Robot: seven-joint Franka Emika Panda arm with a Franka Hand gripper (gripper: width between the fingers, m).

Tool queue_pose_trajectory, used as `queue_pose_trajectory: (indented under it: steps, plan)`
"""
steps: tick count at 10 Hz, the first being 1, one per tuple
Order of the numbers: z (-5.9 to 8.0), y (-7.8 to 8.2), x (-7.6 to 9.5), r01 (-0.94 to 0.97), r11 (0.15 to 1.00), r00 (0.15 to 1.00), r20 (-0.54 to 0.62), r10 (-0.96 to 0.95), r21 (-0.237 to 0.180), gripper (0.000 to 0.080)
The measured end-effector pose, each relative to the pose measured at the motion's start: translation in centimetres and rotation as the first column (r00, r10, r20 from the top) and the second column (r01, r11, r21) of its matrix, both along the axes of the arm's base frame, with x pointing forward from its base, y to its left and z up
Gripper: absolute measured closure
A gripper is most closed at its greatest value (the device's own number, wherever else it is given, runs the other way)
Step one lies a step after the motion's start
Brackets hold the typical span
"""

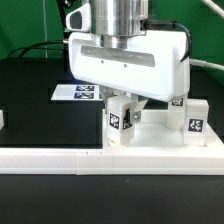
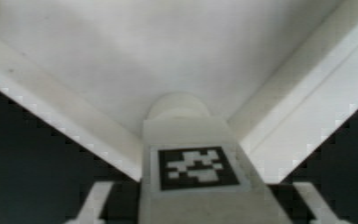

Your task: Assemble square table

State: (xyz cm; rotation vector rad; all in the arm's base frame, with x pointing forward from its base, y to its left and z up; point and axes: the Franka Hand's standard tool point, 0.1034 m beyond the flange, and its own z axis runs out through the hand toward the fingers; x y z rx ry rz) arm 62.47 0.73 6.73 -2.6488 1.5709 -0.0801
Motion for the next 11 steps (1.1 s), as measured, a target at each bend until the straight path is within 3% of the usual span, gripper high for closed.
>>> queue_pose_trajectory:
  steps: [2, 3, 6, 7, 8, 9, 10, 11]
  plan:
    - [-0.03, -0.81, 0.06, 0.372, 0.926, 0.928, -0.016, -0.372, 0.065, 0.0506]
    - [-0.05, -0.93, 0.0, 0.406, 0.911, 0.914, -0.025, -0.405, 0.077, 0.0506]
    - [-0.19, -0.84, -0.1, 0.757, 0.632, 0.652, -0.115, -0.75, 0.165, 0.0506]
    - [-0.2, -0.81, -0.11, 0.712, 0.683, 0.7, -0.101, -0.707, 0.161, 0.0506]
    - [-0.23, -0.74, -0.13, 0.715, 0.681, 0.698, -0.102, -0.709, 0.161, 0.0506]
    - [-0.18, -0.75, -0.13, 0.68, 0.716, 0.732, -0.092, -0.675, 0.159, 0.0407]
    - [0.06, -0.63, -0.06, 0.566, 0.809, 0.823, -0.064, -0.564, 0.155, 0.0271]
    - [0.18, -0.27, 0.09, 0.432, 0.889, 0.901, -0.024, -0.434, 0.149, 0.0271]
